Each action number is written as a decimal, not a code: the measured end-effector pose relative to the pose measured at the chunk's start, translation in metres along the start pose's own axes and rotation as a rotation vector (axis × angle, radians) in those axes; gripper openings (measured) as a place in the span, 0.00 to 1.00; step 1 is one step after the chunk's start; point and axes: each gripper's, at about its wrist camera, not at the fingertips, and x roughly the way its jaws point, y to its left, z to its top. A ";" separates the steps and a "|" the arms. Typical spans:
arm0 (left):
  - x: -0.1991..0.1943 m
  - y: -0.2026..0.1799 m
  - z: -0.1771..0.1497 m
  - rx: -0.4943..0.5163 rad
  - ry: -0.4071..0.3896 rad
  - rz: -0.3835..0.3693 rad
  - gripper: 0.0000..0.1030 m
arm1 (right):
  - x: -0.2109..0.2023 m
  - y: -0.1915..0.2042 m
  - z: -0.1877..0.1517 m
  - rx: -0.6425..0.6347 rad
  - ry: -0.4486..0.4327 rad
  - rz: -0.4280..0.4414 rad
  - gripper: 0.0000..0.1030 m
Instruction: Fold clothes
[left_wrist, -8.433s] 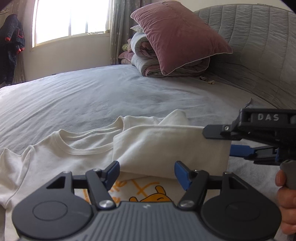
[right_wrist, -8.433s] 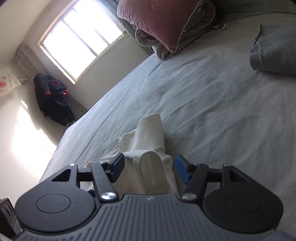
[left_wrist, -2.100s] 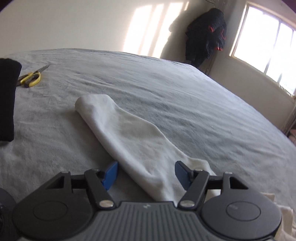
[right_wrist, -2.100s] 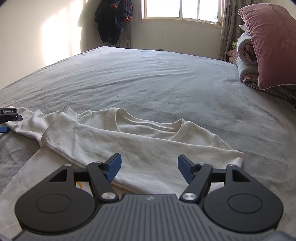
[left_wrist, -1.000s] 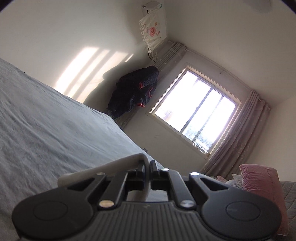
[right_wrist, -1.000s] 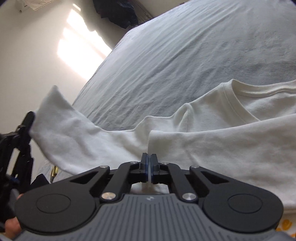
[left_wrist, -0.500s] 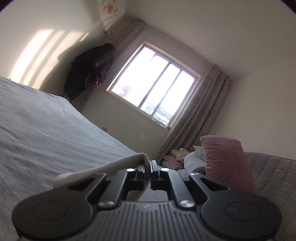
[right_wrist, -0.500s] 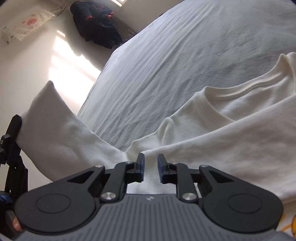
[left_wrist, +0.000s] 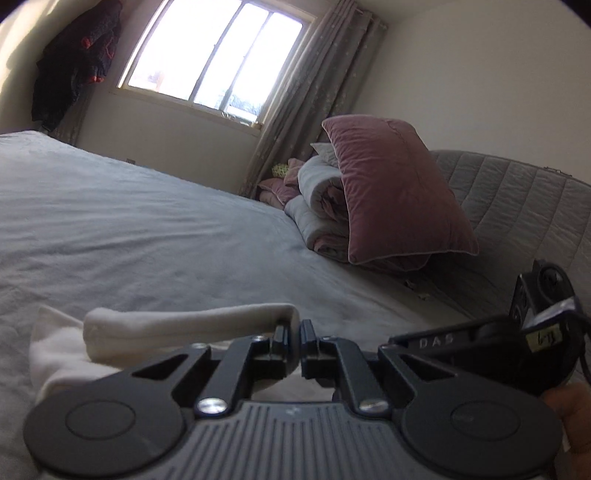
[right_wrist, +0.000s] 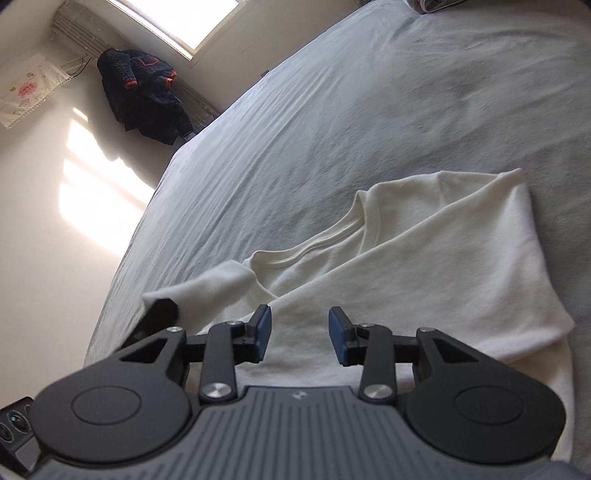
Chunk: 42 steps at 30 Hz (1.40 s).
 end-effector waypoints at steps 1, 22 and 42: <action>0.005 0.004 -0.007 -0.030 0.036 -0.010 0.06 | -0.003 -0.003 0.000 0.001 -0.003 -0.004 0.38; -0.077 0.031 0.005 -0.150 0.284 0.078 0.46 | 0.023 0.083 -0.018 -0.397 0.060 0.001 0.59; -0.069 0.088 -0.001 -0.241 0.125 0.197 0.27 | 0.081 0.115 -0.071 -0.944 -0.075 -0.330 0.08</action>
